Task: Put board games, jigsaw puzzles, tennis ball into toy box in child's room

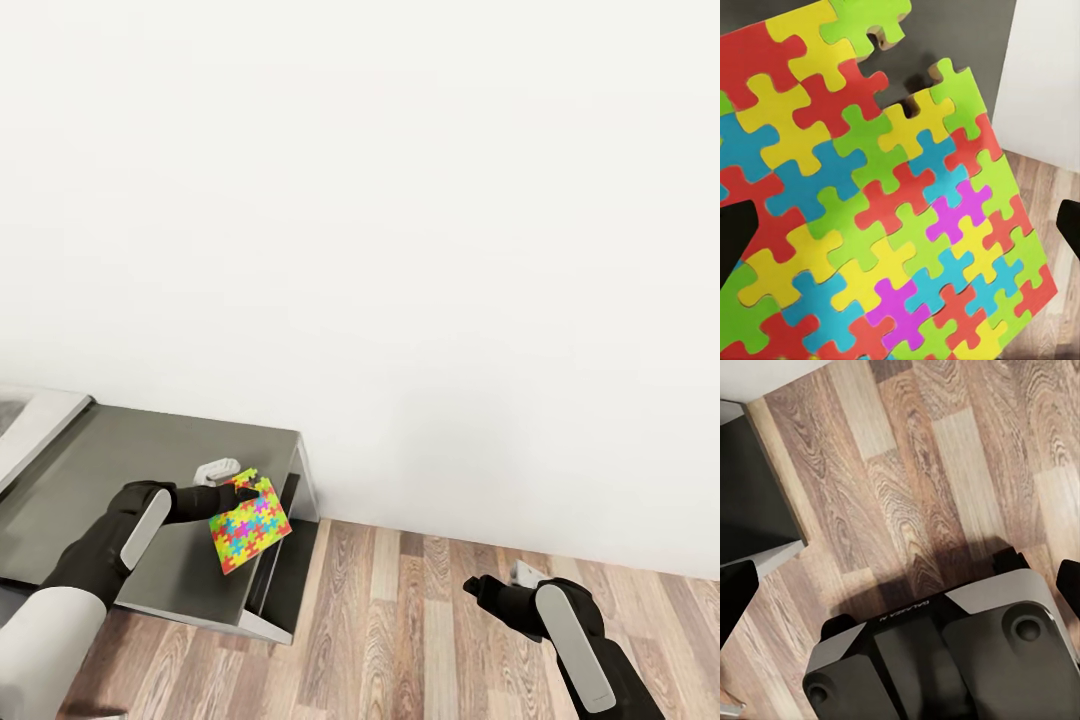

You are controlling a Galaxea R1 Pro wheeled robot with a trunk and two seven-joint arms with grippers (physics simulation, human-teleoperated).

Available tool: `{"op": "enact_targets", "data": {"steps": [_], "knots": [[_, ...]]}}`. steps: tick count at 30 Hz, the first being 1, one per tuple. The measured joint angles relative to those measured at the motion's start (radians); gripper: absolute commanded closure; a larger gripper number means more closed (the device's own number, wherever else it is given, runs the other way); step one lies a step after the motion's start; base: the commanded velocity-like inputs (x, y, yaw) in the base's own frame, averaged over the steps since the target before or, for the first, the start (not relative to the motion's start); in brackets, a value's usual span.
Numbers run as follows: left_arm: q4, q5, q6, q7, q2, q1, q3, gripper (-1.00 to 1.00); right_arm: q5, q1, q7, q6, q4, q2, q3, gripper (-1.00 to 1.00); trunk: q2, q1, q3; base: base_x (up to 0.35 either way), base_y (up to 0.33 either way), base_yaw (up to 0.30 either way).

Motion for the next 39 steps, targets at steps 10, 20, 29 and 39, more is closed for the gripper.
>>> {"op": "enact_targets", "data": {"steps": [10, 20, 29, 39], "knots": [[0.001, -0.007, -0.002, -0.001, 0.0, 0.0, 0.0, -1.0, -0.001, 0.0, 0.0, 0.0, 0.0, 0.0, 0.0, -1.0, 0.0, 0.0, 0.0, 0.0, -0.118, 0.0], [0.002, 0.004, -0.001, -0.002, 0.003, 0.001, 0.0, -1.0, 0.0, 0.0, 0.0, 0.0, 0.0, 0.0, 0.0, -1.0, 0.0, 0.0, 0.0, 0.0, -0.008, 0.0], [0.002, -0.005, -0.003, -0.003, 0.005, 0.0, 0.0, -1.0, 0.0, 0.0, 0.0, 0.0, 0.0, 0.0, 0.0, -1.0, 0.0, 0.0, 0.0, -0.013, -0.061, 0.0], [0.005, 0.009, -0.001, -0.004, 0.007, 0.001, 0.006, -1.0, 0.0, 0.0, 0.0, 0.0, 0.0, 0.0, 0.0, -1.0, 0.0, 0.0, 0.0, -0.005, -0.03, 0.0]]}}
